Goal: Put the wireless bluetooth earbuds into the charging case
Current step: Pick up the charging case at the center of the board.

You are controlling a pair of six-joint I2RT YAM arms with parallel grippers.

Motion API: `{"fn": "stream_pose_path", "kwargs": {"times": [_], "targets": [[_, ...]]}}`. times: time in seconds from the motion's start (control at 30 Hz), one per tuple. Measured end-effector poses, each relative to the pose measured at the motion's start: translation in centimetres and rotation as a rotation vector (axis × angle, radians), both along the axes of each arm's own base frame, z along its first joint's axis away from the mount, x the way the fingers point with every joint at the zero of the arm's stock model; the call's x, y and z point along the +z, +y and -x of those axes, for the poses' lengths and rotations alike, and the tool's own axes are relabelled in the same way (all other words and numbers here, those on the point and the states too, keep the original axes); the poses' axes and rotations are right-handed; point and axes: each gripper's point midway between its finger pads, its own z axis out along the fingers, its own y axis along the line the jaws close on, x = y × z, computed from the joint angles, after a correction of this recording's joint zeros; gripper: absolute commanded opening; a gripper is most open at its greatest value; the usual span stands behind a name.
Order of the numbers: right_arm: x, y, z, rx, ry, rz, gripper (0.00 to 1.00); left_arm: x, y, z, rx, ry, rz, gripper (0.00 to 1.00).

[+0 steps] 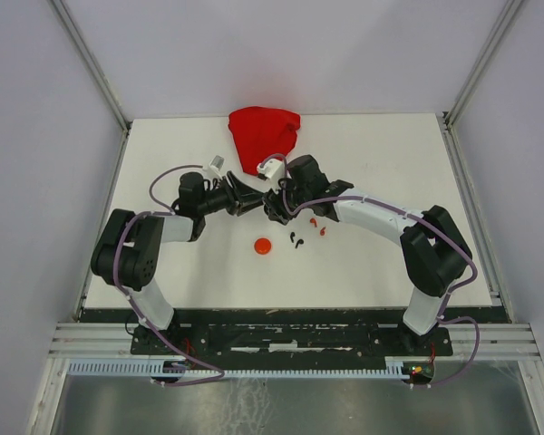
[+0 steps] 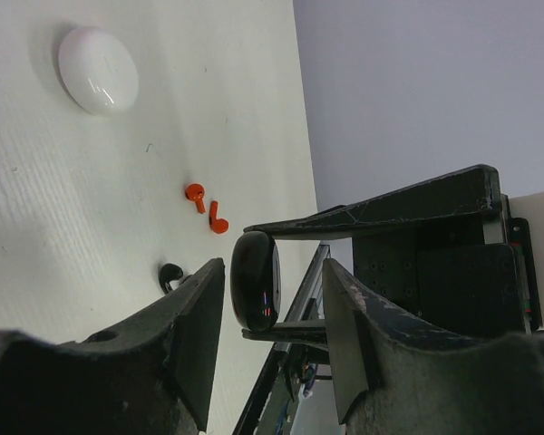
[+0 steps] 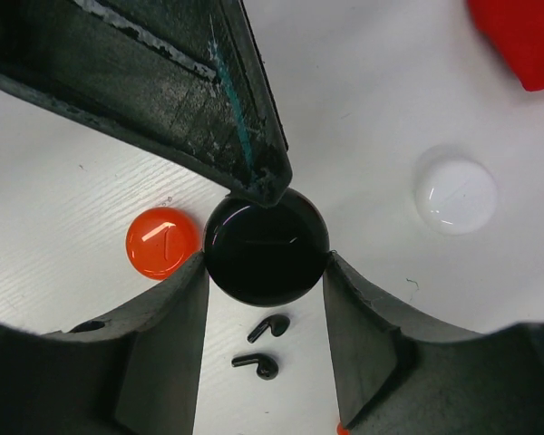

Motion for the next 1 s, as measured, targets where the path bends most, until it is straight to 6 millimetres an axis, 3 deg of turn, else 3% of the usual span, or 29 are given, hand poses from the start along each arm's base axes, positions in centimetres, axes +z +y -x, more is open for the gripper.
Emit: {"fn": "stream_pose_path", "kwargs": {"times": [1.0], "targets": [[0.0,-0.1,-0.1,0.004,0.007,-0.008,0.29,-0.9,-1.4,1.2,-0.053,0.022,0.002,0.44]]}}
